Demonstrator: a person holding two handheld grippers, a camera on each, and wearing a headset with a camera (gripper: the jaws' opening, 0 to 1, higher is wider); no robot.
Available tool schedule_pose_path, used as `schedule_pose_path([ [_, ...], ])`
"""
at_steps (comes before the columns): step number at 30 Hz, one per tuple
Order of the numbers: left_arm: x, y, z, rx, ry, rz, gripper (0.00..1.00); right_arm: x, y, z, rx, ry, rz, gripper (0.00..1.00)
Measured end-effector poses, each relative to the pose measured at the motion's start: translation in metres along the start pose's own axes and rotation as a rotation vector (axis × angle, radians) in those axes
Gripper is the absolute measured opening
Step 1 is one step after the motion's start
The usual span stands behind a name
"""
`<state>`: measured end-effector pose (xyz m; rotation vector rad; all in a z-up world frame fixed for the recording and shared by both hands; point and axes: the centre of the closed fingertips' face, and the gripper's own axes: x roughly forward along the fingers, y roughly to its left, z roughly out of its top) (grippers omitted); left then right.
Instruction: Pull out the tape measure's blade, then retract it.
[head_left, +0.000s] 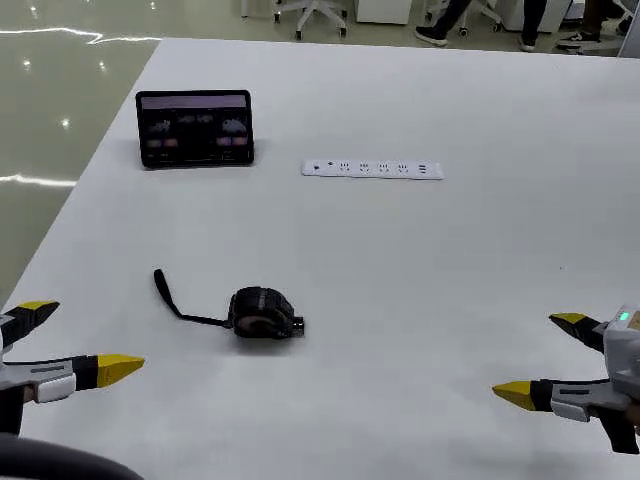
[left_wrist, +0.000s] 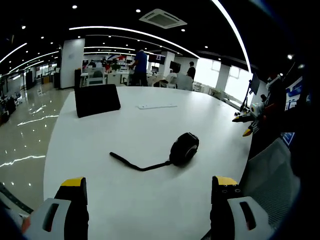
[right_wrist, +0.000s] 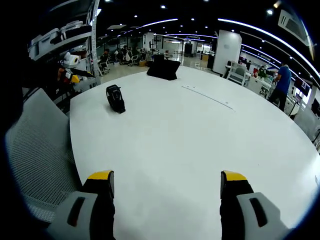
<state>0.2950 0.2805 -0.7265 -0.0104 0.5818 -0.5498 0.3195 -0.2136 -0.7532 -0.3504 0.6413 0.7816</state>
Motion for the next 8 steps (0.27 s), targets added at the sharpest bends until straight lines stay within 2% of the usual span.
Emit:
schedule_pose_path([
  [8,-0.0021,0.0025,0.0012,0.002,-0.003,0.004,1.0,-0.0012,0.0006,0.0021,-0.002,0.001,0.004,0.83],
])
